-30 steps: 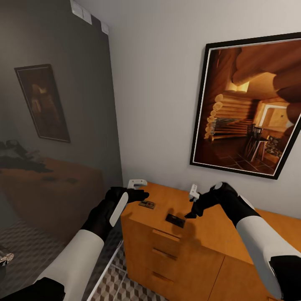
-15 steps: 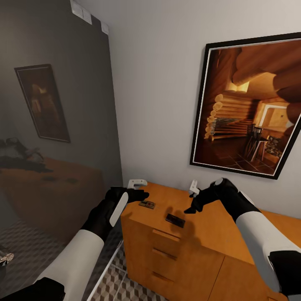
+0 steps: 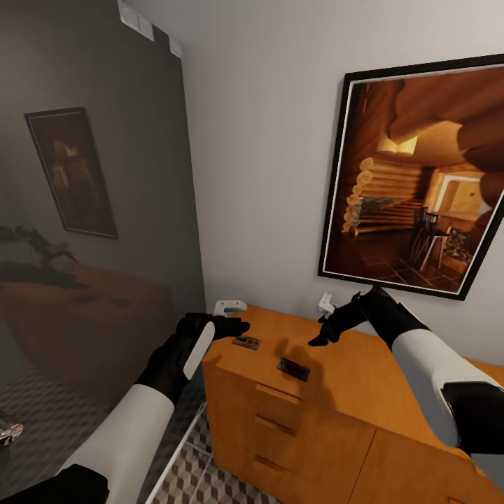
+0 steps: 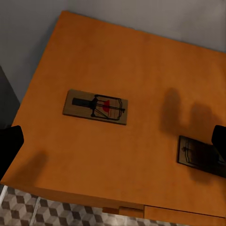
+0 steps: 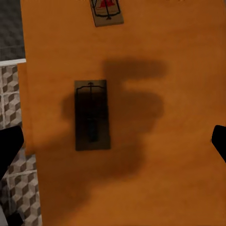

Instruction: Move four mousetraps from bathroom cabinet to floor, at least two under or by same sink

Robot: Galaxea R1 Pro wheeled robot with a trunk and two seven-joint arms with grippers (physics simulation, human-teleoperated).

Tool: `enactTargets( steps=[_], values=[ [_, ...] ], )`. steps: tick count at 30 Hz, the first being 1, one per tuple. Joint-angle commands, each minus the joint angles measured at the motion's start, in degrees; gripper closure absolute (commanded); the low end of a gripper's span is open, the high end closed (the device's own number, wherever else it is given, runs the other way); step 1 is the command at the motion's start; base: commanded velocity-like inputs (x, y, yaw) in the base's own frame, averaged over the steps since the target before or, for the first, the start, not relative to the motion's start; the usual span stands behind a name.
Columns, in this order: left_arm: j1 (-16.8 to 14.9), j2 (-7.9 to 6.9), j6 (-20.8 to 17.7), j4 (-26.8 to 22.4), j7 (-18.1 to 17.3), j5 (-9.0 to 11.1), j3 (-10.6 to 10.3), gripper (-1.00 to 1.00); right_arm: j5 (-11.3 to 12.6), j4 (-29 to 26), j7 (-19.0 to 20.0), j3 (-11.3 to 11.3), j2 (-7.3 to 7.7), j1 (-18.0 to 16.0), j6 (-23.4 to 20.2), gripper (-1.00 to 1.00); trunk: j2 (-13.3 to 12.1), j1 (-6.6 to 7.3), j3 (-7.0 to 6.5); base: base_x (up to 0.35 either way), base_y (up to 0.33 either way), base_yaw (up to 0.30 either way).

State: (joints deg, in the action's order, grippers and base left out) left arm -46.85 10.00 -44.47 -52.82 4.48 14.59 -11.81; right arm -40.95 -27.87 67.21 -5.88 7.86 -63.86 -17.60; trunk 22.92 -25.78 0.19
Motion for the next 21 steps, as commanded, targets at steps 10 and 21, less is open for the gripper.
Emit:
enactTargets(
  steps=[10,21],
  values=[
    [0.0,0.0,0.0,0.0,0.0,0.0,0.0,-1.0,-0.2,1.4,0.4,-0.1,-0.12,-0.6,0.6,-1.0,0.0,0.0,0.0,0.0,0.0,0.0],
    [0.0,0.0,0.0,0.0,0.0,0.0,0.0,-1.0,-0.3,1.5,1.0,-0.1,-0.13,-0.6,0.8,-1.0,0.0,0.0,0.0,0.0,0.0,0.0]
  ],
)
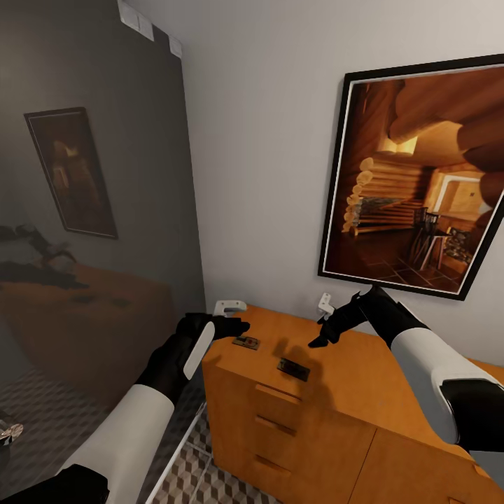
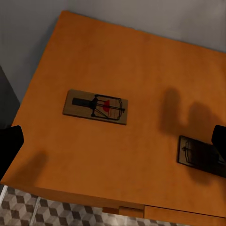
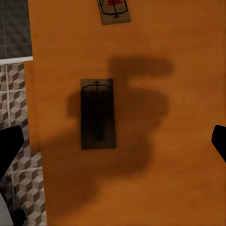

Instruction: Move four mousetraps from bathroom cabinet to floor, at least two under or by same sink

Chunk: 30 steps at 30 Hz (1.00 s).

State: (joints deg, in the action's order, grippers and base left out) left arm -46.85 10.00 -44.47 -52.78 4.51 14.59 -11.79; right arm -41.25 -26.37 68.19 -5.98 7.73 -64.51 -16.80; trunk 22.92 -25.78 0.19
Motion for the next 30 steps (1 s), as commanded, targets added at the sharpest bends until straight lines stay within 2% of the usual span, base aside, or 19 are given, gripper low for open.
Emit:
enactTargets(
  steps=[1,10,30],
  values=[
    [0.0,0.0,0.0,0.0,0.0,0.0,0.0,-1.0,0.0,0.0,0.3,0.0,0.0,0.0,0.0,-1.0,0.0,0.0,0.0,0.0,0.0,0.0],
    [0.0,0.0,0.0,0.0,0.0,0.0,0.0,-1.0,0.2,0.0,4.7,0.1,0.0,0.0,2.4,-1.0,0.0,0.0,0.0,0.0,0.0,0.0],
    [0.0,0.0,0.0,0.0,0.0,0.0,0.0,-1.0,0.3,0.0,5.1,1.2,0.0,0.0,3.3,-1.0,0.0,0.0,0.0,0.0,0.0,0.0]
  ],
)
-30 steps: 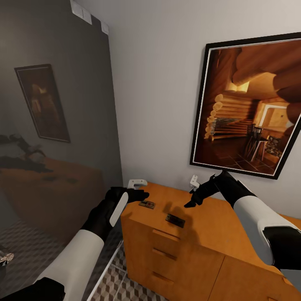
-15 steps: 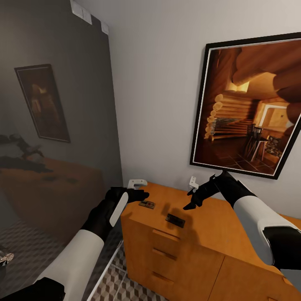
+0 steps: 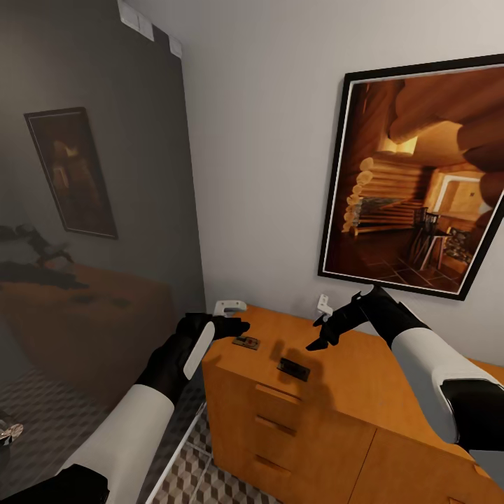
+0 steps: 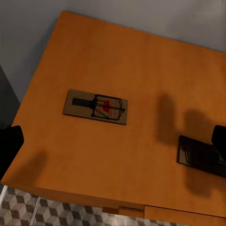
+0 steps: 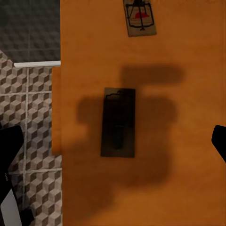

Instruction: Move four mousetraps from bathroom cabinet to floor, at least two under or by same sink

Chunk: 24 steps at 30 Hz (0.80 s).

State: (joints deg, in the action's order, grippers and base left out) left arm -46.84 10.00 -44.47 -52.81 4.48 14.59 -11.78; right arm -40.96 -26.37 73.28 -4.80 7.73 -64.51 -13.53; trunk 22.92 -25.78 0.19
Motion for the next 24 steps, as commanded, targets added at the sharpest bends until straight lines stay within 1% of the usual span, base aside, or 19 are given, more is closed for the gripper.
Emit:
enactTargets(
  steps=[1,23,24],
  values=[
    [0.0,0.0,0.0,0.0,0.0,0.0,0.0,-1.0,0.0,0.0,0.0,0.0,0.0,0.0,0.0,-1.0,0.0,0.0,0.0,0.0,0.0,0.0],
    [0.0,0.0,0.0,0.0,0.0,0.0,0.0,-1.0,0.0,0.0,0.0,0.1,0.0,0.0,-0.1,-1.0,0.0,0.0,0.0,0.0,0.0,0.0],
    [0.0,0.0,0.0,0.0,0.0,0.0,0.0,-1.0,0.0,0.0,0.0,0.1,0.0,0.0,-0.1,-1.0,0.4,-0.22,0.18,0.0,0.0,0.0]
  ],
)
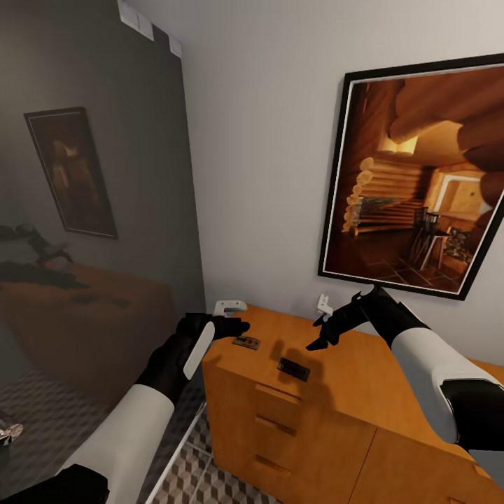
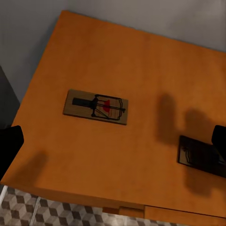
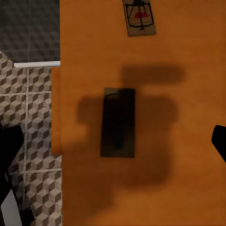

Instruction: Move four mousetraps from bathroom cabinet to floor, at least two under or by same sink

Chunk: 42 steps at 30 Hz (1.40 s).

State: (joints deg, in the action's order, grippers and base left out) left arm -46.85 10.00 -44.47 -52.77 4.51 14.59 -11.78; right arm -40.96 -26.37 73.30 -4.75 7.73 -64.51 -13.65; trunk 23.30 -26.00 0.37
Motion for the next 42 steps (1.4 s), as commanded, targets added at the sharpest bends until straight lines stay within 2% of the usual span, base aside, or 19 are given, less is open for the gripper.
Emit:
enactTargets(
  steps=[1,10,23,42],
  values=[
    [0.0,0.0,0.0,0.0,0.0,0.0,0.0,-1.0,0.0,0.0,0.0,0.0,0.0,0.0,0.0,-1.0,0.4,-0.23,0.19,0.0,0.0,0.0],
    [0.0,0.0,0.0,0.0,0.0,0.0,0.0,-1.0,-0.1,0.0,0.4,-0.1,0.0,0.0,0.0,-1.0,4.0,-2.2,1.8,0.0,0.0,0.0],
    [0.0,0.0,0.0,0.0,0.0,0.0,0.0,-1.0,0.0,0.0,0.5,0.0,0.0,0.0,0.0,-1.0,4.0,-2.2,1.8,0.0,0.0,0.0],
    [0.0,0.0,0.0,0.0,0.0,0.0,0.0,-1.0,0.4,0.0,0.1,0.1,0.0,0.0,0.0,-1.0,11.7,-6.38,5.21,0.0,0.0,0.0]
  ],
)
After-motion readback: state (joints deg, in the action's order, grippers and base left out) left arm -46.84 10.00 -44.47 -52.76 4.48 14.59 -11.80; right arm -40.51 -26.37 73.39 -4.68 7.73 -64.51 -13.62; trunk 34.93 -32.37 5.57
